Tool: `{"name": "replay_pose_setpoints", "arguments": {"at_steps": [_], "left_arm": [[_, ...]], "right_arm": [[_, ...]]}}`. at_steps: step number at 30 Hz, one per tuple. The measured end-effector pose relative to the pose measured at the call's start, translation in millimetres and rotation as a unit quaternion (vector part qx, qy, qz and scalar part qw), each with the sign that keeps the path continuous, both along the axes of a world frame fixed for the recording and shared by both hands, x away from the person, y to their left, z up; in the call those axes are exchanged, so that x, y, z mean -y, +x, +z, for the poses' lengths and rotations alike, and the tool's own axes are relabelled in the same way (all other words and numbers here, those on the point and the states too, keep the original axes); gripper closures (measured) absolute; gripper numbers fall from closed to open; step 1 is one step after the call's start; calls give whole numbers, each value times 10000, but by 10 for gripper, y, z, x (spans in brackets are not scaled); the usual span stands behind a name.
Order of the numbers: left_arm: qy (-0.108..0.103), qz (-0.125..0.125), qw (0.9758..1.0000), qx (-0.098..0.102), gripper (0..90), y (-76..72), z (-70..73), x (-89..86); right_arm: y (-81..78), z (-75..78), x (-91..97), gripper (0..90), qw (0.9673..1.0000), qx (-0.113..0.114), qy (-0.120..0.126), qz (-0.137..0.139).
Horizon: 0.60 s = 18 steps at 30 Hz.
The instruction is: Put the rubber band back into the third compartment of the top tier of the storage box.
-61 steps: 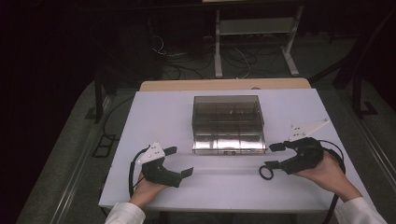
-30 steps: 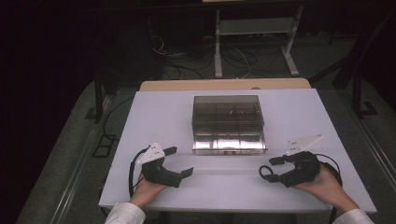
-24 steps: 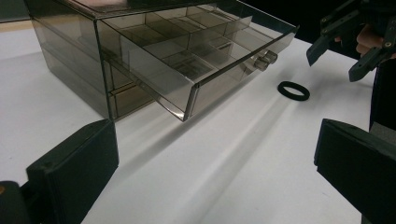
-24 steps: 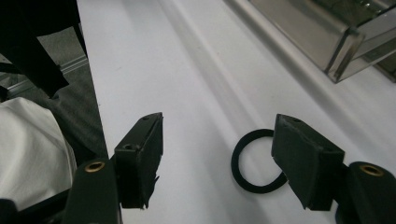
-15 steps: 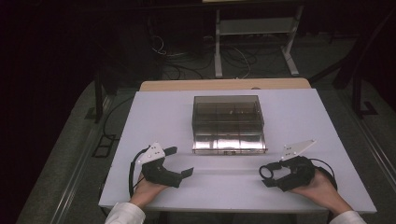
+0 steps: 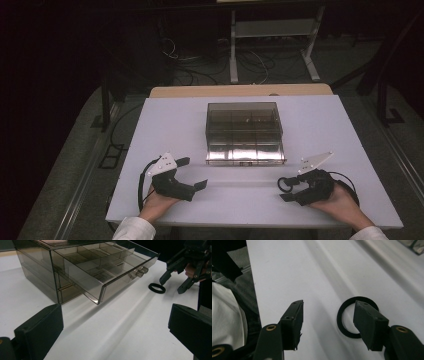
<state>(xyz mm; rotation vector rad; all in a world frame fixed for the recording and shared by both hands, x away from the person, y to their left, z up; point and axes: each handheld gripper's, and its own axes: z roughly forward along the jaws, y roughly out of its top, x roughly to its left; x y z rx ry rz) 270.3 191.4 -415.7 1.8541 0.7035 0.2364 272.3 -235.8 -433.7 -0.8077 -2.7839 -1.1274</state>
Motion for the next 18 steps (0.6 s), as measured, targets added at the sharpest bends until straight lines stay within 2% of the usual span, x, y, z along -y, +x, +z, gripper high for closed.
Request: {"name": "replay_pose_setpoints", "arguments": {"at_steps": [7, 10, 18], "left_arm": [[4, -3, 10000, -2, 0, -1, -1, 0], [4, -8, 10000, -4, 0, 0, -1, 1], [13, -15, 10000, -4, 0, 1, -3, 3]], "right_arm": [[27, -42, -4, 487, 9999, 26, -81, -57], [34, -55, -13, 558, 9998, 50, -158, -92], [38, -85, -36, 661, 9994, 137, -290, -137]]}}
